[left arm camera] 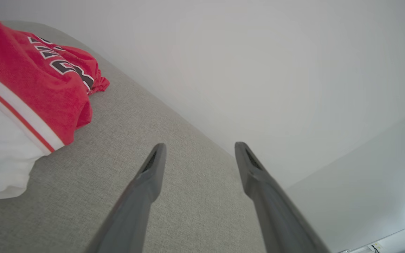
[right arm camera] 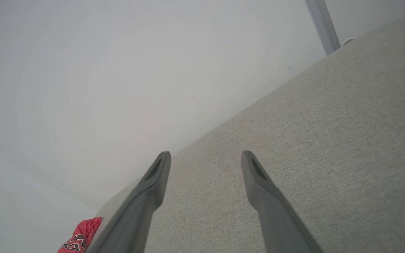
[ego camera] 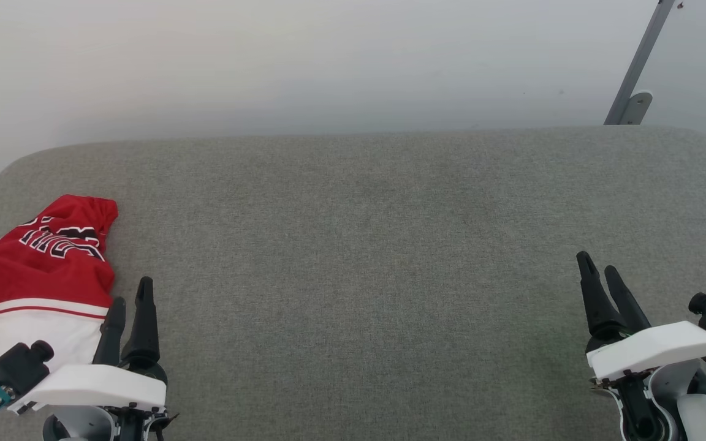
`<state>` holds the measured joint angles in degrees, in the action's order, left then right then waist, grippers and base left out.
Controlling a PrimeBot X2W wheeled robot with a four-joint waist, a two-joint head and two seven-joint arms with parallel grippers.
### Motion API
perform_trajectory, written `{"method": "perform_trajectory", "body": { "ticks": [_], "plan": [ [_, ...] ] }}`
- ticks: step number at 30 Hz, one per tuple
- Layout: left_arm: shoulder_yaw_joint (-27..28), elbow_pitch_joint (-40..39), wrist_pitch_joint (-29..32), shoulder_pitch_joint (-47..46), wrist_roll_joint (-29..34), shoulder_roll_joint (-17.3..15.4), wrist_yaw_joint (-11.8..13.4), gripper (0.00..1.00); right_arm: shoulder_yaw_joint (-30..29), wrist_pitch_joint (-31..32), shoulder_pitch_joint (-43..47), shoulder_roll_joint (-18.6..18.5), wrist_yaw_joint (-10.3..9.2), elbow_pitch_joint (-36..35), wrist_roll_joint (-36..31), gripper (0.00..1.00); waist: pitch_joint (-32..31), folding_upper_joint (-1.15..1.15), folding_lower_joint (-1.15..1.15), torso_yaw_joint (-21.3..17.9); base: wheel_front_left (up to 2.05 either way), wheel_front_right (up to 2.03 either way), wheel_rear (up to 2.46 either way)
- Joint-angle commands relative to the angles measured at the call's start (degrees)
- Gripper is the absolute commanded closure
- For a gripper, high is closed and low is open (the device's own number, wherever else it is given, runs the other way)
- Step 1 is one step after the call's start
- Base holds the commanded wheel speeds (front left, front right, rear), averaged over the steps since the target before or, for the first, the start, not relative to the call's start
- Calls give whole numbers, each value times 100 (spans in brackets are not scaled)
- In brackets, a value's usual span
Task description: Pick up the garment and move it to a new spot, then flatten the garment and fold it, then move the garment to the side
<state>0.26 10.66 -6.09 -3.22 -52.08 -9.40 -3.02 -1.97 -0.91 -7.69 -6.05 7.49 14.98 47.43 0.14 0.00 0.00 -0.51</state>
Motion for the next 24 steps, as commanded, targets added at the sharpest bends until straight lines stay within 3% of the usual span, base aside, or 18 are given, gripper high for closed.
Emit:
{"method": "perform_trajectory", "body": {
  "ticks": [1,24],
  "plan": [
    [-11,-91,-49,-61,181,-63,-18,0,14,-61,-156,-49,0,-81,-145,0,0,0,0,-2,0,0,0],
    [-251,-260,-380,60,1244,-236,40,0,59,-285,-182,-97,0,-180,-1399,0,8,0,0,-28,0,0,0]
  ]
}}
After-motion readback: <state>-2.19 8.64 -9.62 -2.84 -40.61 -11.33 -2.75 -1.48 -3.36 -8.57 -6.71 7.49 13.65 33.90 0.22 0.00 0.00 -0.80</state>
